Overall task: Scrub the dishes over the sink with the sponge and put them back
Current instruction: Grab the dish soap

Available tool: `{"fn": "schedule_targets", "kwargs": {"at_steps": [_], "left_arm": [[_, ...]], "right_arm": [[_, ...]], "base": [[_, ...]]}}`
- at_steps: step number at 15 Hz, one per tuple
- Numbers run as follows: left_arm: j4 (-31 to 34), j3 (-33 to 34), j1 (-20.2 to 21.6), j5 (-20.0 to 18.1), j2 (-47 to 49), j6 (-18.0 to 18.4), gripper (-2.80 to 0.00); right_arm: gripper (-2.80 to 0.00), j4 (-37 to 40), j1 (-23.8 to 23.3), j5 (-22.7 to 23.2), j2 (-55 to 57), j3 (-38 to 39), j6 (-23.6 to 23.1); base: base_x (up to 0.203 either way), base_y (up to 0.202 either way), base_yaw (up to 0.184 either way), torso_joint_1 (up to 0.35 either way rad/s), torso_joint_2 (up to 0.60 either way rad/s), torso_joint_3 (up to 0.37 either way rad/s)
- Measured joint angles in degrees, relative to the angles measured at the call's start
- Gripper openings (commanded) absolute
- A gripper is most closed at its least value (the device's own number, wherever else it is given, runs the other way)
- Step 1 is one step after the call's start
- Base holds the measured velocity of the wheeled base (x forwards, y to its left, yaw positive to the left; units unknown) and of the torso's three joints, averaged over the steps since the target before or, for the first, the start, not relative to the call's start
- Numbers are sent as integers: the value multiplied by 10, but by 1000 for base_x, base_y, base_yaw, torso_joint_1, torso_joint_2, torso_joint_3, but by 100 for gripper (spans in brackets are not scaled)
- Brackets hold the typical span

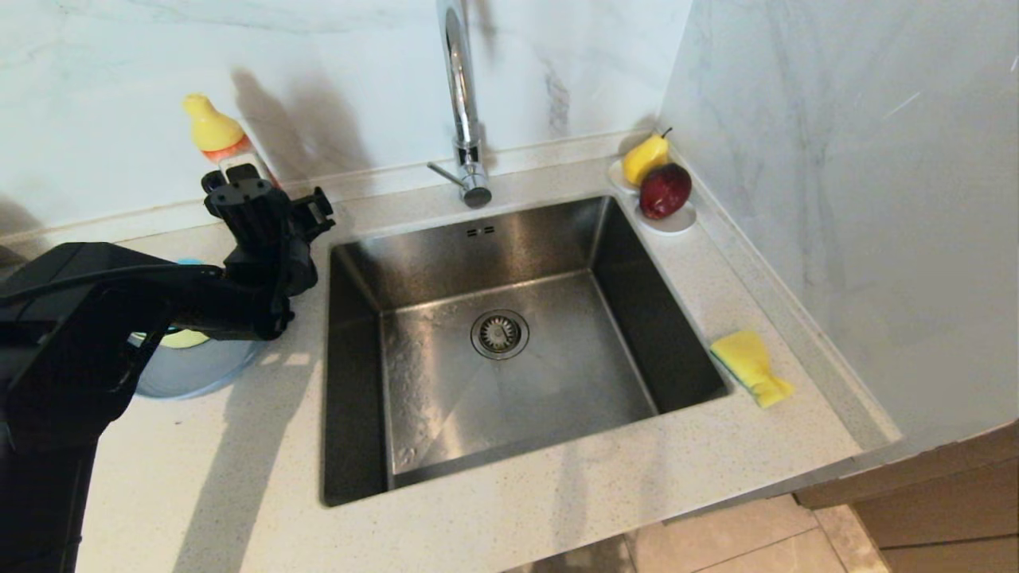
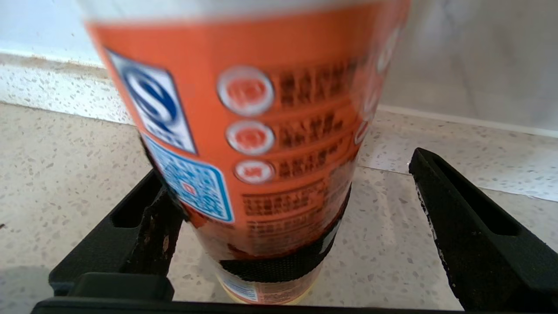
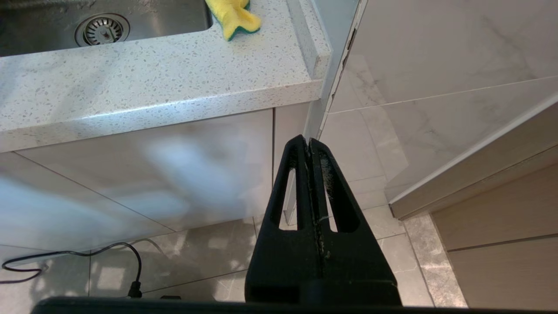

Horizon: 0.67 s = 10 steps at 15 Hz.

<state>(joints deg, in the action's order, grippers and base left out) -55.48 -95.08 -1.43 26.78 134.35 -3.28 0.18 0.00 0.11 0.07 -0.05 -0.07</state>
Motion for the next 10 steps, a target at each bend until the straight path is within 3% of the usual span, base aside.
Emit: {"fn": "schedule_targets", "kwargs": {"at_steps": [6,7,8,10], "left_arm": [[4,-32,0,3,25,0,0],[7,-39,0,3,27,0,-222],[13,-50,0,9,31,0,-280],[24,-77,0,21,41,1,-280]], "right_arm": [[-280,0,0,0,0,0,0],[-280,0,0,0,0,0,0],[-280,0,0,0,0,0,0],[-280,0,0,0,0,0,0]], "base": [[0,0,0,0,0,0],[0,0,0,0,0,0],[0,0,0,0,0,0],[0,0,0,0,0,0]]}}
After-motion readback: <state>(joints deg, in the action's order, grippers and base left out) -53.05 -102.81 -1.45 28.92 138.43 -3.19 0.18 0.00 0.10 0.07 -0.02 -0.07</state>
